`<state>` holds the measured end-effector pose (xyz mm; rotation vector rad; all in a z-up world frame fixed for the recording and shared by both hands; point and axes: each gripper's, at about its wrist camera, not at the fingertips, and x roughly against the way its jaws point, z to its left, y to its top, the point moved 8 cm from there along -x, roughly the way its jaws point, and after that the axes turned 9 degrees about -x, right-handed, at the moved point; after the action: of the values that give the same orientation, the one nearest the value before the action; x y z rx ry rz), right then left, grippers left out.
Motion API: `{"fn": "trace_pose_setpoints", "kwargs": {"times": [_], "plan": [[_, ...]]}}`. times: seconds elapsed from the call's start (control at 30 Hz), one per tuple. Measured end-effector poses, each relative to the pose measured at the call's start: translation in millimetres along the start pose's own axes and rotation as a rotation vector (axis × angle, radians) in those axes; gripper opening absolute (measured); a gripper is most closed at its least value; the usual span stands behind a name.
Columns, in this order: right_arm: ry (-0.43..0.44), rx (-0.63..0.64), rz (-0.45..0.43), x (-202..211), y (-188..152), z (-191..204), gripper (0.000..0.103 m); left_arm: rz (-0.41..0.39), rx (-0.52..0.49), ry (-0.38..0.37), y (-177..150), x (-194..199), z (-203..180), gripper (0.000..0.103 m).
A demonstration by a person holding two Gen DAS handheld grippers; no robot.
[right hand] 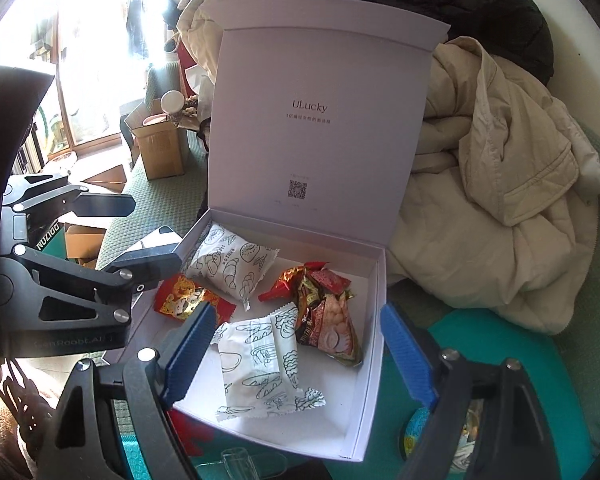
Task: Organize objects
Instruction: 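Withdraw both tools up and out of the box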
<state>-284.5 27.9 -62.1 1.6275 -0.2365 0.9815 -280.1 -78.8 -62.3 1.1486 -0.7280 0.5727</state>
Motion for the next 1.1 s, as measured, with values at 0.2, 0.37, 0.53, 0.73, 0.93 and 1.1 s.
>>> {"fn": "trace_pose_setpoints", "kwargs": {"times": [0.2,0.37,0.53,0.73,0.93,1.1], "plan": [[-0.021,0.002,-0.053,29,16,2,0.09,-0.057,0.03,0.024,11,31,12,0.08],[-0.039,0.0,-0.082,53,24,4,0.09,-0.088,0.049,0.027,15,55,17,0.083],[-0.056,-0.006,-0.114,79,30,4,0.09,-0.122,0.072,0.021,18,79,18,0.084],[-0.065,-0.02,-0.141,107,32,3,0.09,-0.164,0.09,0.024,19,109,15,0.089],[-0.065,-0.032,-0.156,131,20,5,0.091,-0.182,0.1,0.031,14,133,8,0.092],[-0.06,-0.043,-0.151,142,-1,5,0.091,-0.187,0.107,0.027,1,142,-2,0.093]]}}
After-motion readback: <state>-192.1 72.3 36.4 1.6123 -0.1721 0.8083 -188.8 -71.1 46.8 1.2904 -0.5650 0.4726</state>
